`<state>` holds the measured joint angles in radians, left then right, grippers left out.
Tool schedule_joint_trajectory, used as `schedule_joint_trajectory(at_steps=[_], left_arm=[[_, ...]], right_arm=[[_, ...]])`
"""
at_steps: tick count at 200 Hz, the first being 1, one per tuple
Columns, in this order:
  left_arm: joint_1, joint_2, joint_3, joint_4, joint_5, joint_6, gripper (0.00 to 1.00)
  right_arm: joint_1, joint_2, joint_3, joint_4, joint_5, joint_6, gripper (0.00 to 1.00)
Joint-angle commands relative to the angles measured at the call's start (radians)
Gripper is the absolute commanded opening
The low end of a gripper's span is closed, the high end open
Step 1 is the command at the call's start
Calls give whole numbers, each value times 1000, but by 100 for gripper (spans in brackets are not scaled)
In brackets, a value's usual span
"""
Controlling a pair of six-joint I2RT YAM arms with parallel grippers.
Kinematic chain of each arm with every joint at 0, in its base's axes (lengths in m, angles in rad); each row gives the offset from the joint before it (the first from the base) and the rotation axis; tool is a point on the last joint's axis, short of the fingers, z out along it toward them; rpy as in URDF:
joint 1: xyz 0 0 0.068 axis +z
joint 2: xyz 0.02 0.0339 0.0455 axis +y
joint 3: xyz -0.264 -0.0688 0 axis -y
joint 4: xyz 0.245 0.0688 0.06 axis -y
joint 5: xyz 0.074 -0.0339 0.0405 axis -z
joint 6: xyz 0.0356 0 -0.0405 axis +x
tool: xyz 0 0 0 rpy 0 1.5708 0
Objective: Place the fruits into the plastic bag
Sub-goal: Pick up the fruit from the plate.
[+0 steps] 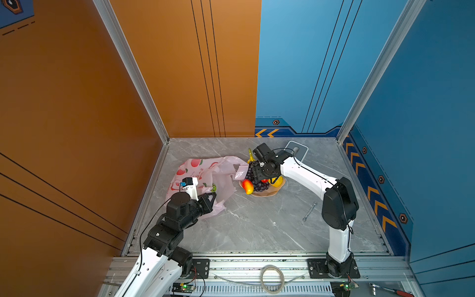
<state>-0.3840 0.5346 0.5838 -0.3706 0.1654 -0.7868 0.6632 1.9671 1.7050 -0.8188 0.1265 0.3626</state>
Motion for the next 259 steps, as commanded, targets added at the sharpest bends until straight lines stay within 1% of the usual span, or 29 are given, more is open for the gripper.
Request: schedule_joint_trajectory(at_steps=[1,60,148,188,209,212,228,259], left_arm=[[12,-8,17,-21,9,3,0],[20,-16,17,-31,13,3,0],[42,-22,21,-41,30,6,0],[51,-24,20,-42,36,6,0],[53,-22,19,-39,40,4,0],[54,-23,19,-39,41,4,0],[54,-24,19,-37,42,3,0],[54,-25,18,-40,42,1,0]], right_arm=[[2,10,19,-41,59,-22,76],[6,61,52,-55,82,-42,64],[10,100,86,-70,89,-48,64],[13,101,86,-74,101,-48,55],[13,100,85,-83,106,-45,55],[13,126,85,-84,107,-45,55],[13,134,85,-89,114,-50,56],[15,142,85,-95,118,-51,55]])
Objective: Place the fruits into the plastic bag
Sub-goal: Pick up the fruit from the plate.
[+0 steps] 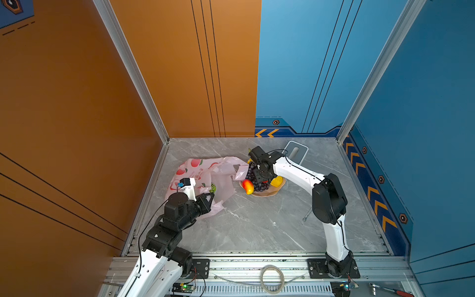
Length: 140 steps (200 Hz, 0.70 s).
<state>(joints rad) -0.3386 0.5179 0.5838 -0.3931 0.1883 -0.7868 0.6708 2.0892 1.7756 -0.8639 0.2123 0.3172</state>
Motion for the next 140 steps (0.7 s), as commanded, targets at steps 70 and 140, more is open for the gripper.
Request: schedule_joint_trajectory(at_steps=[70,140], left_arm=[[13,-10,10,-9,20,-5,0],[13,-4,4,15,26,-14,0]], right_arm=[[24,-24,15,-75,74,-9,39],[59,-135,-16,-143,47,7,39]])
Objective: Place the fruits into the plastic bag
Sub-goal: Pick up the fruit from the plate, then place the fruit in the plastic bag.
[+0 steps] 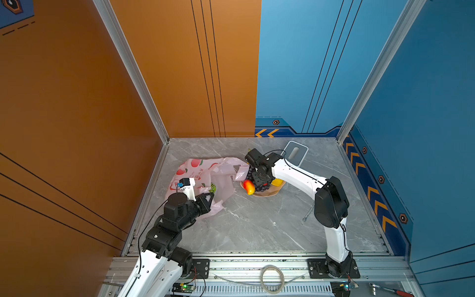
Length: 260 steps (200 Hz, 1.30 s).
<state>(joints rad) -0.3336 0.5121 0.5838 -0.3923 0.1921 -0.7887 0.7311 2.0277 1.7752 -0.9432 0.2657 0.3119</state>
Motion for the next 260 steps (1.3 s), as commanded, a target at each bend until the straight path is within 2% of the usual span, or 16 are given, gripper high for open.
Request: schedule_joint_trajectory(at_steps=[1,51,97,122,146,198,237,260], left_arm=[[8,3,4,15,22,-12,0],[7,-1,0,21,24,-18,0],[7,3,-2,27,26,-20,0],[6,9,-4,34,30,-21,0],[5,12,-5,37,32,-24,0],[5,17,7,32,36,-23,0],[5,23,17,26,43,-21,0],[5,28,28,19,44,-17,0]], right_arm=[[-2,-75,-17,-64,-8,13,39],[-6,-164,-85,-103,-39,19,39],[-23,-300,-180,-80,-174,36,39],[-58,-373,-219,-25,-314,33,39],[-61,-428,-265,80,-522,41,39],[-82,-438,-296,279,-882,137,39],[-87,-381,-292,423,-1012,237,39],[-76,-328,-267,480,-1023,275,39]])
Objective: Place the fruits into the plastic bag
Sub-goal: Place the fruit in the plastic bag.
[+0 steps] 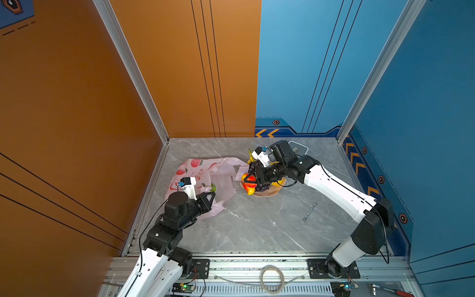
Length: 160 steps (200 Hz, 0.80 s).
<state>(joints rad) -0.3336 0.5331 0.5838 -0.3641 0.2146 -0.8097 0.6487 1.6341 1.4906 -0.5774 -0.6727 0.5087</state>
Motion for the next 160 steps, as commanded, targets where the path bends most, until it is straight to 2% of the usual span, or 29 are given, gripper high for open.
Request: schedule_joint_trajectory(at_steps=[1,115,160], left_arm=[[6,7,28,-10,22,4,0],[5,-1,42,-29,25,12,0],[5,-4,35,-24,27,10,0]], right_arm=[[7,69,21,114,-84,79,39],[125,479,370,121,-69,127,39],[164,618,498,120,-25,140,39]])
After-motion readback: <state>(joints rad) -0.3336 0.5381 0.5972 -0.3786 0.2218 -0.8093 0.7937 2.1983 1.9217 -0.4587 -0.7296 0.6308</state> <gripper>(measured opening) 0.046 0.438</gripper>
